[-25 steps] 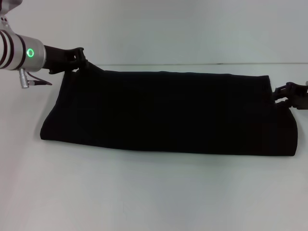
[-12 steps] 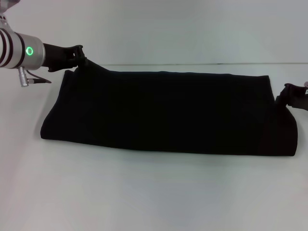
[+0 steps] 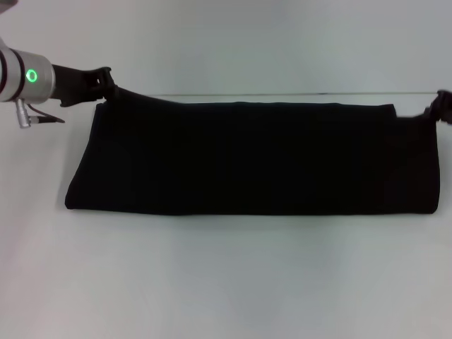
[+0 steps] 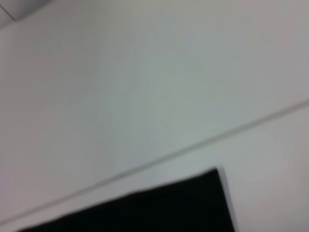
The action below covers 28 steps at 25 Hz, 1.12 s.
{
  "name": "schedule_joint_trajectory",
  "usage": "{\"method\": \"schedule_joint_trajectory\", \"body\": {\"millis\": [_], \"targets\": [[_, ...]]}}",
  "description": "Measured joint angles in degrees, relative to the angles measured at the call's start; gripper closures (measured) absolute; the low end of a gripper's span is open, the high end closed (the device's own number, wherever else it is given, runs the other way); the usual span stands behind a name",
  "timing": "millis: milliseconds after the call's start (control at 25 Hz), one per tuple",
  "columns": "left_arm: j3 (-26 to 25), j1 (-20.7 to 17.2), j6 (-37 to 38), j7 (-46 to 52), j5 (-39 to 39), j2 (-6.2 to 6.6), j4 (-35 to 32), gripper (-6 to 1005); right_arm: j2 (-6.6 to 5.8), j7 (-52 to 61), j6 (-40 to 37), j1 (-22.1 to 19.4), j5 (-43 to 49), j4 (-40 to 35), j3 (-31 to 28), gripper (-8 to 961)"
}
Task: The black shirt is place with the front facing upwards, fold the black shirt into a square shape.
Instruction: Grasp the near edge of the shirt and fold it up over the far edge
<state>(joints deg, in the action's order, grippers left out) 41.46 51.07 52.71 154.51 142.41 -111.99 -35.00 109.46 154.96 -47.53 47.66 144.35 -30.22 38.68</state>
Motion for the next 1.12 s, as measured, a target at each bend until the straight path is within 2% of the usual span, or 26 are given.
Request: {"method": "schedule_joint_trajectory", "body": {"millis": [280,480,720,880,1120], "targets": [[-0.11,-0.06,-0.39,1.37,-0.19,0.02,-2.36,915,0.24,-0.16,2.56,1.31,-1.85,-3.22,0.54,919],[0.56,1.11,-4.16,0.97,0.03,-0.16,-1.57,913,0.69,-0.22,12.74,3.14,-1.33,2.41,3.93,920],[2.52,1.53,-11.07,0.77,0.14,-0.56,2.00,911,1.99,-0.25,23.12,4.17,-1.31,6.92,8.17,920],[2.95,1.79,-12.47,0.71,0.17,-0.59,3.17,909,2.33,-0.28,24.95,4.80,-1.29,7.22,9.40,919],[3.51,1.97,-13.80,0.65,0.22,-0.68,3.40,907,2.41,-0.29,25.16,5.08,-1.26,7.06,9.59,863]]}}
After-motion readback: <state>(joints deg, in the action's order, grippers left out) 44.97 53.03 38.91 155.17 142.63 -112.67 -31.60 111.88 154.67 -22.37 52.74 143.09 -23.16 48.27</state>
